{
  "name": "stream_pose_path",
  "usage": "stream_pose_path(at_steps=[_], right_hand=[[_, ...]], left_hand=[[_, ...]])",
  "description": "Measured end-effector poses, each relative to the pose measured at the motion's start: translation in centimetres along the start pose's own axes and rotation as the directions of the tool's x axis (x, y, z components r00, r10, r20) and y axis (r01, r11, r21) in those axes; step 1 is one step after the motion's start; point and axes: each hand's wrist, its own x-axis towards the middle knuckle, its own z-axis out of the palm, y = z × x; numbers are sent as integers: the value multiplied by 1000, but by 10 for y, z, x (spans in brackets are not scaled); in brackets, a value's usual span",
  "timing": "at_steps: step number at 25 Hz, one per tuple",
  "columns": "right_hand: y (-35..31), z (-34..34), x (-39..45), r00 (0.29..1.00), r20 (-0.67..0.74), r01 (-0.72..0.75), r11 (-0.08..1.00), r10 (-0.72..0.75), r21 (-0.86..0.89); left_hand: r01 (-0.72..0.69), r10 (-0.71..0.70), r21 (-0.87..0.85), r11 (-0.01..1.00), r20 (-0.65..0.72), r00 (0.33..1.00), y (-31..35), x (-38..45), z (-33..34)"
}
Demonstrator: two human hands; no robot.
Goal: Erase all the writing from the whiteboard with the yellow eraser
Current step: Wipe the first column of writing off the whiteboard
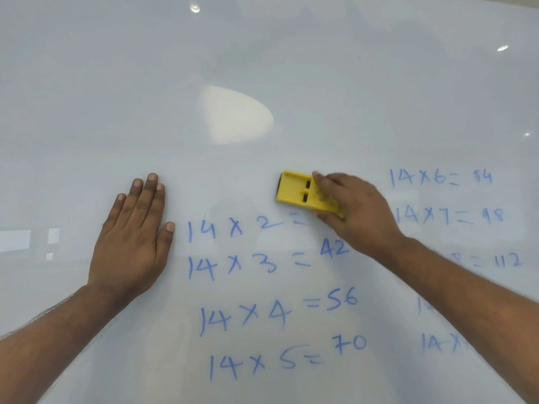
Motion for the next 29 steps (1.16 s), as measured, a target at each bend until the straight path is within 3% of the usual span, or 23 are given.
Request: stream_pose_path(at_steps=[2,4,7,11,13,16,19,21,25,27,29], right_hand=[[-5,2,-16,996,38,80,996,-79,-25],[1,0,-19,998,16,65,997,-64,-51],[14,-3,-4,986,-76,-153,987,149,-41],[16,1,31,894,-206,-384,917,398,107],[4,6,35,911,-205,-344,934,358,102],[-13,13,11,979,-130,-154,987,157,35],[-9,9,-18,999,-43,-27,1000,26,-15],[2,4,-26,997,-42,-68,996,65,-54],[11,3,-6,939,-166,-301,953,301,29],[1,8,6,940,-181,-282,957,289,61],[-14,17,3,978,-147,-142,989,146,37]], left_hand=[[-3,3,2,1000,3,1000,0,-1,-1],[0,0,2,1000,0,1000,1,-2,-2],[-2,2,0,1000,3,1000,2,-2,-3],[-5,5,7,1000,1,1000,2,-3,-2],[-5,5,5,1000,2,1000,1,-3,-1],[0,0,-3,1000,7,1000,1,-3,0],[-3,3,-1,1000,4,1000,0,-4,-1],[-5,5,-1,1000,3,1000,0,-5,-1],[-1,1,4,1000,0,1000,1,-5,0],[-2,2,3,1000,1,1000,2,-5,0],[2,-2,0,1000,5,1000,1,-6,-1]])
